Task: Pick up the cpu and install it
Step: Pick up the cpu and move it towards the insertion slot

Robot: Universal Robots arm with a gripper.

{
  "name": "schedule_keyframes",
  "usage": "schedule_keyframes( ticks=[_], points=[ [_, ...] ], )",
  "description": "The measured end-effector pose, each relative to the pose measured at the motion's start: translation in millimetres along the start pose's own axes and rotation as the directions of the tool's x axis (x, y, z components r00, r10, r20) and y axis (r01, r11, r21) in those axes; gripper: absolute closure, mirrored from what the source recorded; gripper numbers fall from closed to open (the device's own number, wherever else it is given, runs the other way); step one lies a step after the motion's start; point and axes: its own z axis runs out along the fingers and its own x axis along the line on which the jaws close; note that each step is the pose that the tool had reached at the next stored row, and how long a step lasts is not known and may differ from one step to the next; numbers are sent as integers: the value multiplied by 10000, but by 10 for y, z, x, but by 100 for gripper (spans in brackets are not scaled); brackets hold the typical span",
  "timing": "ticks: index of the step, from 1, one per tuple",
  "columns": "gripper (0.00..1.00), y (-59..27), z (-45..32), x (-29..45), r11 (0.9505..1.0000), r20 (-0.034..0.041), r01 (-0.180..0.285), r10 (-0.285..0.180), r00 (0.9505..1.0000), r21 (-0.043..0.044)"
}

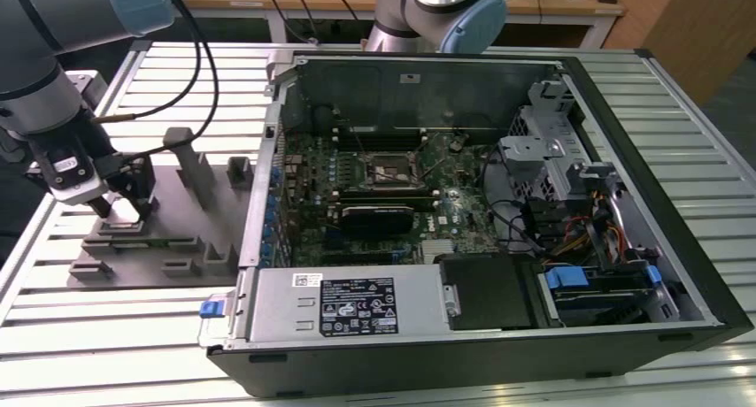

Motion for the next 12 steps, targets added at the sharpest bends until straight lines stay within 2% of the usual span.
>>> schedule_keyframes(
  ticks=[12],
  points=[
    [42,0,0,8,10000,1,-1,1,10000,0]
  ],
)
